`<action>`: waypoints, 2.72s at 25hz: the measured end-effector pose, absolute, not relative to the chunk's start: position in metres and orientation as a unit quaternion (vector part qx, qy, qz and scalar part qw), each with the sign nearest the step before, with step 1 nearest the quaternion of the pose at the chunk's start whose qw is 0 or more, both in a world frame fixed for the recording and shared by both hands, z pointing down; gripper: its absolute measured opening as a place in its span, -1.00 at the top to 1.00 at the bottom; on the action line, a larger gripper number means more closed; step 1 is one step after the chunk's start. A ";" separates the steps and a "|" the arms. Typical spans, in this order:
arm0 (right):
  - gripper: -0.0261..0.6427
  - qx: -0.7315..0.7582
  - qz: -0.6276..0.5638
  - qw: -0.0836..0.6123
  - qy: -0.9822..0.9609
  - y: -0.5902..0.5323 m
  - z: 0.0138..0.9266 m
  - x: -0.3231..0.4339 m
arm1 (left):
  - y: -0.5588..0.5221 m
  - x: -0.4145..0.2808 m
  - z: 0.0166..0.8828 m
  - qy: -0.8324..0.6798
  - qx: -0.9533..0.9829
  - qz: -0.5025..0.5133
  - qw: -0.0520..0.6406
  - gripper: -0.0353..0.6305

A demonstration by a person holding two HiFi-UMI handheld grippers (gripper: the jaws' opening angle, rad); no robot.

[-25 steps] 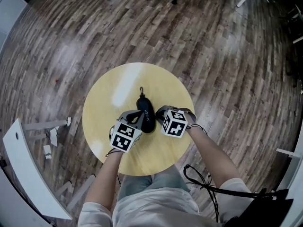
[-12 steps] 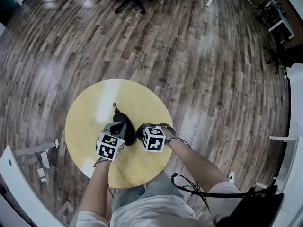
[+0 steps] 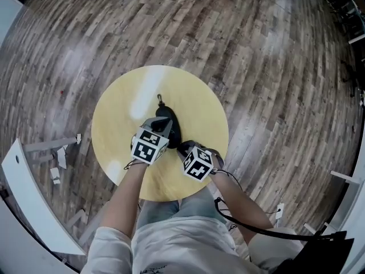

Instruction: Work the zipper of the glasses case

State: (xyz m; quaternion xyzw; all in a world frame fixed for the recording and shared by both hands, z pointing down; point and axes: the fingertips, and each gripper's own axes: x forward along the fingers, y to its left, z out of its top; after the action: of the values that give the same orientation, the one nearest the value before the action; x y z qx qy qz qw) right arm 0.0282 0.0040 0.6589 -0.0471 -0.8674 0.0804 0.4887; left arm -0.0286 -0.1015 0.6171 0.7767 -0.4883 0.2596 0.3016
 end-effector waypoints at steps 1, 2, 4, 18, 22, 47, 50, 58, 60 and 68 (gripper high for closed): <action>0.92 -0.038 0.088 0.488 -0.867 0.005 0.661 0.026 | -0.103 -0.029 0.620 -0.486 0.778 0.259 0.301 0.87; 0.92 -0.031 0.097 0.488 -0.867 0.007 0.664 0.021 | -0.103 -0.030 0.622 -0.485 0.779 0.258 0.301 0.87; 0.92 -0.013 0.115 0.487 -0.866 0.011 0.667 0.012 | -0.102 -0.037 0.626 -0.486 0.779 0.258 0.302 0.87; 0.92 0.197 0.260 0.415 -0.849 0.022 0.664 -0.021 | -0.099 -0.045 0.627 -0.483 0.780 0.249 0.309 0.87; 0.92 0.211 0.266 0.407 -0.848 0.020 0.665 -0.011 | -0.098 -0.043 0.628 -0.472 0.786 0.274 0.291 0.87; 0.92 0.155 0.117 0.464 -0.864 -0.062 0.664 0.047 | -0.102 0.006 0.629 -0.428 0.800 0.289 0.304 0.87; 0.92 0.162 0.131 0.458 -0.864 -0.059 0.665 0.039 | -0.102 0.004 0.630 -0.428 0.800 0.290 0.305 0.87; 0.92 0.202 0.156 0.441 -0.861 -0.059 0.670 0.054 | -0.104 0.004 0.631 -0.426 0.802 0.289 0.303 0.87; 0.92 0.229 0.167 0.424 -0.860 -0.061 0.667 0.065 | -0.105 0.001 0.632 -0.426 0.803 0.283 0.306 0.87; 0.92 0.240 0.148 0.284 -0.916 -0.050 0.527 0.068 | -0.066 -0.019 0.511 -0.507 0.814 0.171 0.225 0.87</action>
State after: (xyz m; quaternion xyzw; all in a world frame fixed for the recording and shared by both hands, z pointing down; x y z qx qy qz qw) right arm 0.0685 -0.0501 0.5271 0.2399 -0.9164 0.1485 0.2841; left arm -0.0187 -0.0657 0.5106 0.8143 -0.5071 0.1707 0.2252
